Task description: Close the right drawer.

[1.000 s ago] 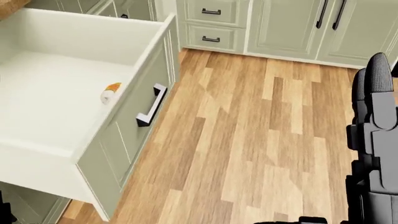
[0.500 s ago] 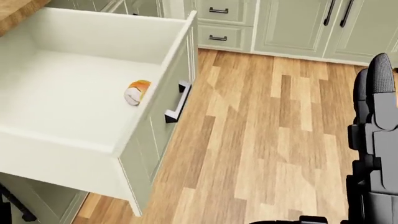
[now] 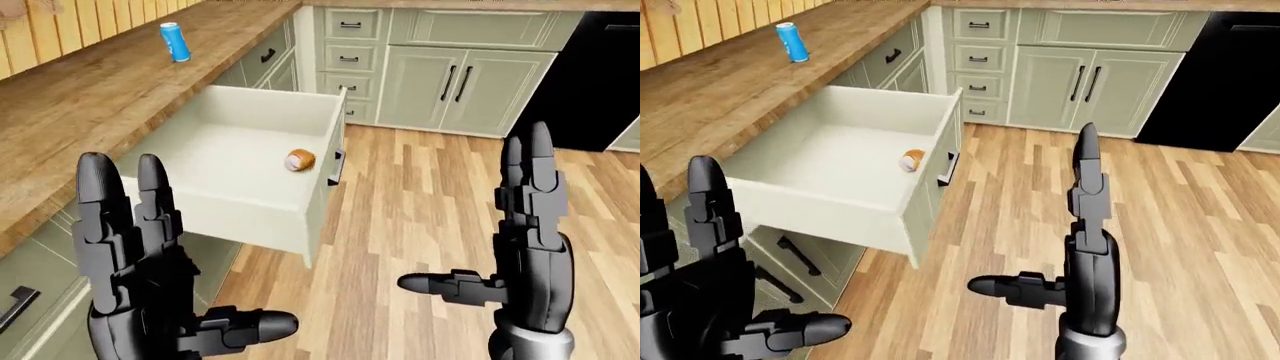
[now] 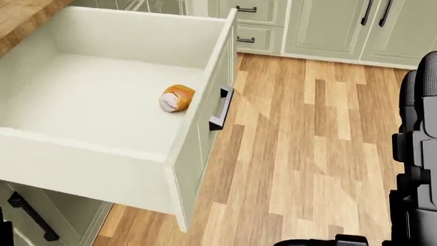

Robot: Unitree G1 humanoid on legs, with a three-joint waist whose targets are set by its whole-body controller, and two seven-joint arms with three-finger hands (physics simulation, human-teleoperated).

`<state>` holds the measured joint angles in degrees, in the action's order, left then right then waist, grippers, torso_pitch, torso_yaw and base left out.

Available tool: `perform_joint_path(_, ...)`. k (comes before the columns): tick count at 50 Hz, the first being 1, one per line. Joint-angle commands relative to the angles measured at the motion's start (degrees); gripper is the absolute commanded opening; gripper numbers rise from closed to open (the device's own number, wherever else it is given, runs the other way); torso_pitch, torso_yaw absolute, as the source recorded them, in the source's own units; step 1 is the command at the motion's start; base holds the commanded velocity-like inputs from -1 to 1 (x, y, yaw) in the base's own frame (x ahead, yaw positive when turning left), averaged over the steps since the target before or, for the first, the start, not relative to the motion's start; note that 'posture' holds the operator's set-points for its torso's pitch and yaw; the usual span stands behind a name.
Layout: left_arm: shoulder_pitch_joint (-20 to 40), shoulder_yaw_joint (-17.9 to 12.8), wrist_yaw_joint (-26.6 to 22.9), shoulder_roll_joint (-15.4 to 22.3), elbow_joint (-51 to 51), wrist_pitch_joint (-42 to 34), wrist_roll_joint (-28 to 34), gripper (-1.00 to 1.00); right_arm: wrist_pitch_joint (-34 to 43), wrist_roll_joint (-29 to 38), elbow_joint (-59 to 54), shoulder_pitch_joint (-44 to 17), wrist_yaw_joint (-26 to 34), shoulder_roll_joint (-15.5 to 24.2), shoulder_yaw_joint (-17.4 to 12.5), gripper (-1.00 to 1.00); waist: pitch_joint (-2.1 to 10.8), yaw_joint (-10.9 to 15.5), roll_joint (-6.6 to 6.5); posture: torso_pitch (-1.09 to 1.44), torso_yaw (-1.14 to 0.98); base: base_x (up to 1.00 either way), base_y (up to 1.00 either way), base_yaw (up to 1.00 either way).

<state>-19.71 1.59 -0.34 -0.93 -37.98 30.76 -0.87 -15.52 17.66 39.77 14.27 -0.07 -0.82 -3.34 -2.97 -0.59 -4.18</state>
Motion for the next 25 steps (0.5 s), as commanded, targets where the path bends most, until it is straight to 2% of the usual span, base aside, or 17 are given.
perform_joint_path(1,0.33,-0.39,0.25,0.18,-1.25,0.93,-0.19,1.0,-1.46,-0.11,1.29,-0.45,-0.09,-0.08,0.37,1.0,1.36,0.36,-2.15,0.0,0.0,0.0,0.22,0.0)
perform_joint_path(2,0.33,-0.45,0.26,0.18,-1.11,1.06,-0.22,1.0,-1.72,-0.33,1.07,-0.37,-0.1,-0.03,0.27,1.0,0.29,1.0,0.99,0.0,0.0,0.0,0.21,0.0)
perform_joint_path(3,0.31,-0.46,0.24,0.19,-1.1,1.11,-0.24,1.0,-1.73,-0.37,1.14,-0.34,-0.05,-0.05,0.3,1.0,0.11,0.75,0.4,0.0,0.0,0.0,0.22,0.0)
perform_joint_path(6,0.38,-0.5,0.18,0.18,-0.77,1.37,-0.29,1.0,-2.15,-0.52,0.65,-0.31,-0.04,0.0,0.22,1.0,0.62,0.89,2.04,0.0,0.0,0.0,0.21,0.0)
perform_joint_path(11,0.4,-0.53,0.15,0.16,-0.76,1.36,-0.27,1.0,-2.21,-0.38,0.46,-0.37,0.05,-0.02,0.22,1.0,0.01,0.61,4.72,0.0,0.0,0.0,0.22,0.0)
perform_joint_path(15,0.38,-0.54,0.14,0.15,-0.77,1.4,-0.27,1.0,-2.08,-0.46,0.69,-0.36,0.16,-0.04,0.22,1.0,0.5,0.28,8.49,0.0,0.0,0.0,0.22,0.0)
perform_joint_path(16,0.39,-0.53,0.16,0.14,-0.82,1.33,-0.25,1.0,-2.15,-0.45,0.53,-0.39,0.13,-0.03,0.14,1.0,0.29,-0.42,6.34,0.0,0.0,0.0,0.22,0.0)
perform_joint_path(17,0.35,-0.48,0.17,0.13,-0.91,1.28,-0.22,1.0,-2.35,-0.52,0.35,-0.36,0.12,-0.02,0.14,1.0,0.27,0.09,7.31,0.0,0.0,0.0,0.22,0.0)
perform_joint_path(20,0.33,-0.45,0.23,0.12,-1.07,1.13,-0.15,1.0,-2.19,-0.51,0.42,-0.45,0.2,-0.06,0.12,1.0,0.88,0.06,6.81,0.0,0.0,0.0,0.22,0.0)
perform_joint_path(23,0.36,-0.46,0.27,0.15,-1.25,0.97,-0.16,1.0,-1.57,-0.3,0.98,-0.56,0.32,-0.12,0.26,1.0,0.06,0.14,5.02,0.0,0.0,0.0,0.22,0.0)
perform_joint_path(25,0.29,-0.39,0.27,0.16,-1.39,0.88,-0.13,1.0,-0.86,-0.17,1.61,-0.59,0.45,-0.21,0.5,1.0,-0.12,0.02,3.29,0.0,0.0,0.0,0.22,0.0)
